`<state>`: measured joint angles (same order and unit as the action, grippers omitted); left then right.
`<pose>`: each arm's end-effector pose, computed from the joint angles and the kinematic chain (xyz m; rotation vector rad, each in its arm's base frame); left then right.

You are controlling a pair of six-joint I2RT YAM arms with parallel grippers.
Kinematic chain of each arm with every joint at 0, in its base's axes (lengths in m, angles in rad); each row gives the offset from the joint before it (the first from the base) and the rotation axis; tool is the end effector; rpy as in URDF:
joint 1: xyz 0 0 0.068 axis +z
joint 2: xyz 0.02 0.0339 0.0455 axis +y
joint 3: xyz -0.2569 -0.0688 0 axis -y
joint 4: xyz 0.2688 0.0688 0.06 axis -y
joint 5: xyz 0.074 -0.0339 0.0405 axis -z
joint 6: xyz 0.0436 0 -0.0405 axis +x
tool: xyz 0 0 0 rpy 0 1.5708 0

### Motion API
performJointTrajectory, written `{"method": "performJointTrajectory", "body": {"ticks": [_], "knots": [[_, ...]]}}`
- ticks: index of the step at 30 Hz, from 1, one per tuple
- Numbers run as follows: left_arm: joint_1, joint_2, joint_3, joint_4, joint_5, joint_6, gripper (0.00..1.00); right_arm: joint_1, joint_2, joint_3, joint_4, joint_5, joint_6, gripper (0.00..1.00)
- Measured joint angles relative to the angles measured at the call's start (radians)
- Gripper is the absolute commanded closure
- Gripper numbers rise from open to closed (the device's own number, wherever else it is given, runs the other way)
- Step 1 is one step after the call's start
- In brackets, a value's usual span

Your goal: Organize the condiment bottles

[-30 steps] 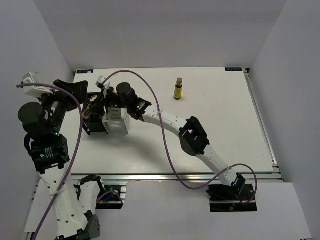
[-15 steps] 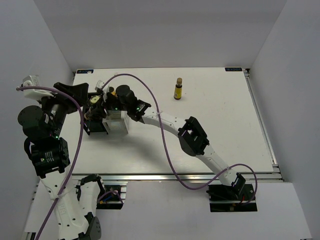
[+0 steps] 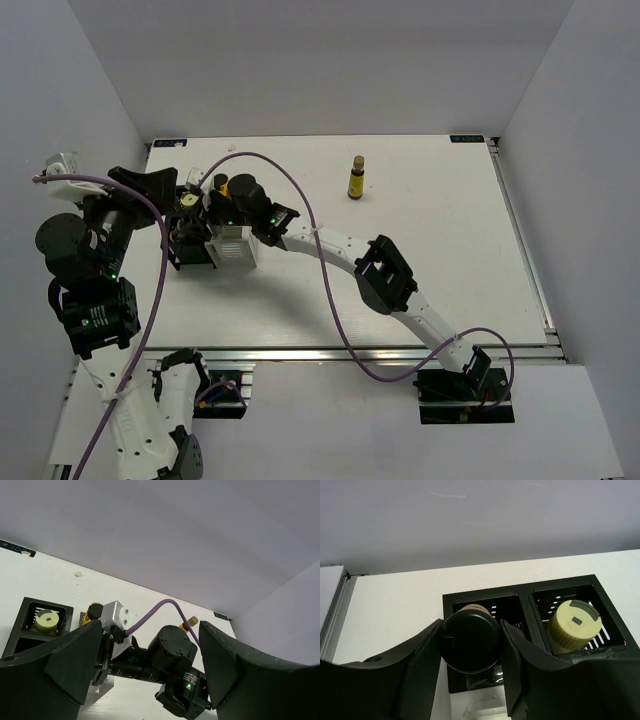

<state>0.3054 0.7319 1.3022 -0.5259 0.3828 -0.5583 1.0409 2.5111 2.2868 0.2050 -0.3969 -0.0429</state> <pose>0.1356 0.0257 0.4859 -0.3564 1.5086 -0.4923 0.2974 0.5410 0.2615 -1.1414 1.2585 1.0768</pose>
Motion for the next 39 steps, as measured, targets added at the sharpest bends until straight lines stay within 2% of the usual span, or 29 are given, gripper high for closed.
{"method": "performJointTrajectory", "body": {"ticks": [3,8,11,19,22,24,25,26,27,28,29,32,33,34,36,37,38,39], "knots": [[0.000,-0.001,0.000,-0.002,0.002,0.002,0.11,0.002,0.000,0.000,0.000,0.001,-0.005,0.58],[0.000,-0.001,0.000,-0.008,0.003,0.007,0.11,0.006,0.000,0.000,0.002,0.005,-0.012,0.37],[0.000,-0.001,0.000,-0.016,0.005,0.010,0.11,0.010,0.000,0.000,0.008,0.005,-0.014,0.30],[0.000,-0.001,0.000,-0.021,0.007,0.009,0.11,0.014,0.000,0.000,0.008,0.005,-0.016,0.28],[0.000,-0.001,0.000,-0.021,0.007,0.009,0.12,0.011,0.000,0.000,0.008,-0.002,-0.001,0.34],[0.000,-0.001,0.000,-0.021,0.009,0.008,0.16,0.006,-0.001,0.000,0.010,-0.019,0.027,0.48],[0.000,-0.001,0.000,-0.020,0.010,0.008,0.19,0.000,-0.003,-0.001,0.012,-0.036,0.047,0.67],[0.000,-0.001,-0.002,-0.018,0.013,0.005,0.30,-0.008,-0.012,-0.009,0.017,-0.053,0.069,0.79],[0.000,-0.001,-0.008,-0.011,0.017,-0.001,0.48,-0.018,-0.038,-0.038,0.019,-0.082,0.111,0.99],[0.000,-0.001,-0.014,-0.005,0.020,-0.002,0.48,-0.031,-0.052,-0.049,0.019,-0.093,0.113,0.99],[0.000,-0.001,-0.027,0.007,0.026,-0.003,0.67,-0.047,-0.091,-0.095,0.030,-0.108,0.137,1.00],[0.000,0.006,-0.068,0.042,0.051,-0.027,0.89,-0.125,-0.259,-0.261,0.028,-0.166,0.177,1.00],[0.000,0.015,-0.082,0.057,0.065,-0.034,0.90,-0.157,-0.312,-0.303,0.022,-0.182,0.180,0.90],[0.000,0.027,-0.093,0.072,0.085,-0.041,0.90,-0.196,-0.370,-0.339,0.014,-0.202,0.186,0.66],[0.000,0.067,-0.109,0.108,0.134,-0.055,0.87,-0.280,-0.475,-0.393,-0.012,-0.224,0.183,0.50],[0.000,0.093,-0.112,0.119,0.158,-0.061,0.84,-0.320,-0.518,-0.410,-0.031,-0.232,0.172,0.37],[0.000,0.129,-0.112,0.132,0.184,-0.069,0.79,-0.369,-0.567,-0.429,-0.051,-0.229,0.156,0.33],[-0.001,0.167,-0.112,0.143,0.209,-0.075,0.65,-0.412,-0.604,-0.446,-0.069,-0.223,0.143,0.28]]}}
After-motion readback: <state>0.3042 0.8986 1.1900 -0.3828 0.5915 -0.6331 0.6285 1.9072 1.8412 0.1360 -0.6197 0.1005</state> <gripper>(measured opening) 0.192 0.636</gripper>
